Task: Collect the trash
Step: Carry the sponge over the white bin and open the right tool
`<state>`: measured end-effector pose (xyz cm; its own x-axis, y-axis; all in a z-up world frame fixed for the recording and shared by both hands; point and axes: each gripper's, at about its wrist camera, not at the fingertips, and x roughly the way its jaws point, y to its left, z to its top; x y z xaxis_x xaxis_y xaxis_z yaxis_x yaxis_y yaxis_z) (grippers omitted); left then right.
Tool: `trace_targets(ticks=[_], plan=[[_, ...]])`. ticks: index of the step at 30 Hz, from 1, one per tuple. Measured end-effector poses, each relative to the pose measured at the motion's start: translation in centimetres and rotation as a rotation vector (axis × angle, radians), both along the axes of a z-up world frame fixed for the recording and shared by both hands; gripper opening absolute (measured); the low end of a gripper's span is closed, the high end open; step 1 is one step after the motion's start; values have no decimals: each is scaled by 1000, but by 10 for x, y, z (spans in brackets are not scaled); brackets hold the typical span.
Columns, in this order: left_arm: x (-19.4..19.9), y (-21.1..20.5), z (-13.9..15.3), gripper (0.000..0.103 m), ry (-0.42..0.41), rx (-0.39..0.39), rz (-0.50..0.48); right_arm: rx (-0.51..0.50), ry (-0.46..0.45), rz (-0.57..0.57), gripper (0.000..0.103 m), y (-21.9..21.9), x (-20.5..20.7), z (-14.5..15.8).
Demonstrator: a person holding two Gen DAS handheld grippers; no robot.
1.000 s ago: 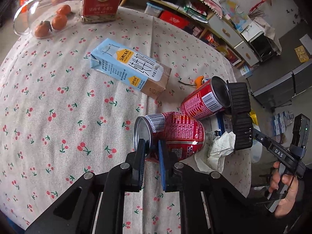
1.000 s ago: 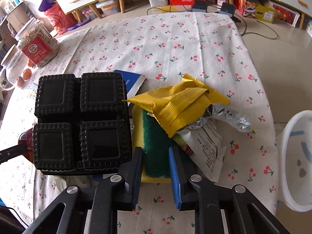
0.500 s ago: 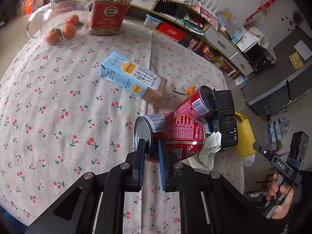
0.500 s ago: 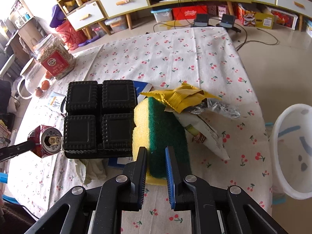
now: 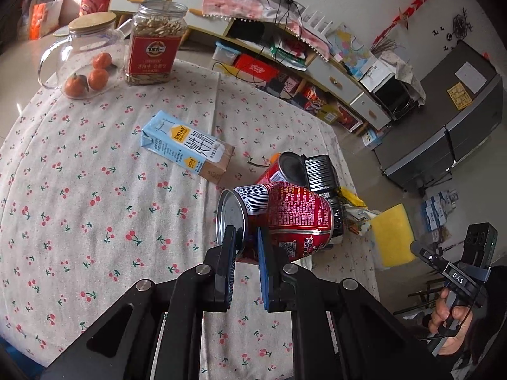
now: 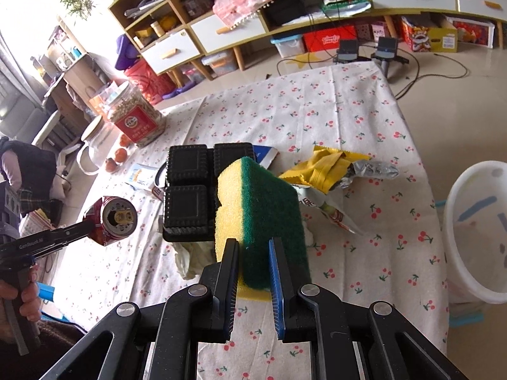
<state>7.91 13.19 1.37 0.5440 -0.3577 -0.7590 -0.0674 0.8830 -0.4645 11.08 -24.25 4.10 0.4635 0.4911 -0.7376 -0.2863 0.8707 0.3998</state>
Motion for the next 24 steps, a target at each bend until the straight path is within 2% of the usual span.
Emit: trace_targets(ticks=[10,16,18,21,24], plan=[[11,-61,13,13,-33,3,-115,74,-47,-60,16,-37,-9,19],[23,-107,16,13,-38,16,-185,93,-57,-176,16,-90,-8,22],[26,-124,18,13,-43,25,-209,70,-56,-235,16,-112,-8,19],[33,-150,17,13,-40,42,-248,18,-24,-323,16,-142,-1,8],[38,-175,16,13,-38,54,-284,-2,50,-385,16,-169,10,-11]])
